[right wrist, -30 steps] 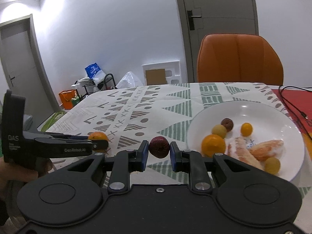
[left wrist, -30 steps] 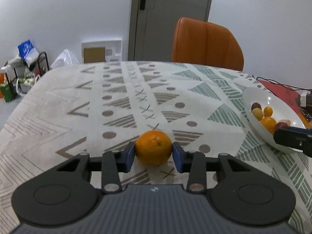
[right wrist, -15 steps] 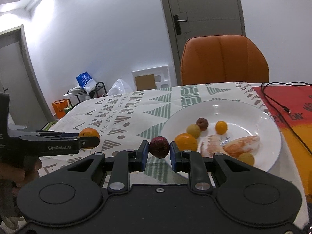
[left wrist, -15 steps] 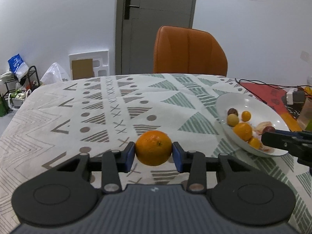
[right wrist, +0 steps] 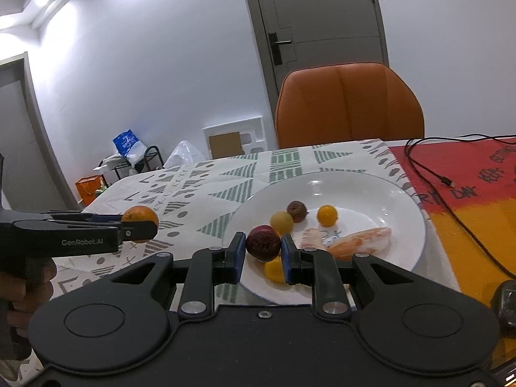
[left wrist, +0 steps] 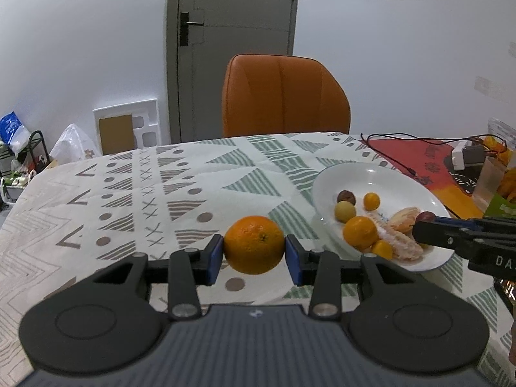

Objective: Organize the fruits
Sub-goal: 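Carry the dark red fruit and the orange over the plate with both tools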

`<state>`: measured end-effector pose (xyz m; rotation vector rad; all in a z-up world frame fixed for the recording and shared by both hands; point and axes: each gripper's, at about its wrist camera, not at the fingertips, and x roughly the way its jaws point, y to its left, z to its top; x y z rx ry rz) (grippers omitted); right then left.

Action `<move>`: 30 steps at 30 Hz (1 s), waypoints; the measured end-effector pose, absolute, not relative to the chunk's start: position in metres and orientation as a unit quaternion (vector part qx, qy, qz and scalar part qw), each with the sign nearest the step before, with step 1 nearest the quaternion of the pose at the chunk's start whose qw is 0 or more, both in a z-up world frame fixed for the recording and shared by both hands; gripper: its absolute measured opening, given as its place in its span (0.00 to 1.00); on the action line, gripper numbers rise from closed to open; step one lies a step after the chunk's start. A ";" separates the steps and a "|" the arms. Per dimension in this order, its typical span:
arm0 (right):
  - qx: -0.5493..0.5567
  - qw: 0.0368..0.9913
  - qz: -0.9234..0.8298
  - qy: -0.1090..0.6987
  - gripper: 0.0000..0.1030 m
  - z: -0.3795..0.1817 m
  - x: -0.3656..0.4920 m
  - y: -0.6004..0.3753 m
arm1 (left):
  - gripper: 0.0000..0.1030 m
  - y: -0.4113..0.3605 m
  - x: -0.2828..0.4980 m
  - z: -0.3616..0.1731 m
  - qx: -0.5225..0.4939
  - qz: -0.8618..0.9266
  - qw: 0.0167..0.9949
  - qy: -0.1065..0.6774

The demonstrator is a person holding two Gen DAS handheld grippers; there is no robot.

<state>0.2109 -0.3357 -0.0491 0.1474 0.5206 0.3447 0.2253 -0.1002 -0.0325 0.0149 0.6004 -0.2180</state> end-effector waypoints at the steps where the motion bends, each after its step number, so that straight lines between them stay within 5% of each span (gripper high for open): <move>1: 0.073 0.949 0.168 0.255 0.21 -0.049 0.211 -0.338 | 0.39 -0.102 0.225 -0.032 0.008 -0.109 0.950 0.294; 30: 0.081 0.955 0.132 0.252 0.21 -0.064 0.246 -0.381 | 0.39 -0.154 0.247 -0.024 0.030 -0.137 0.950 0.278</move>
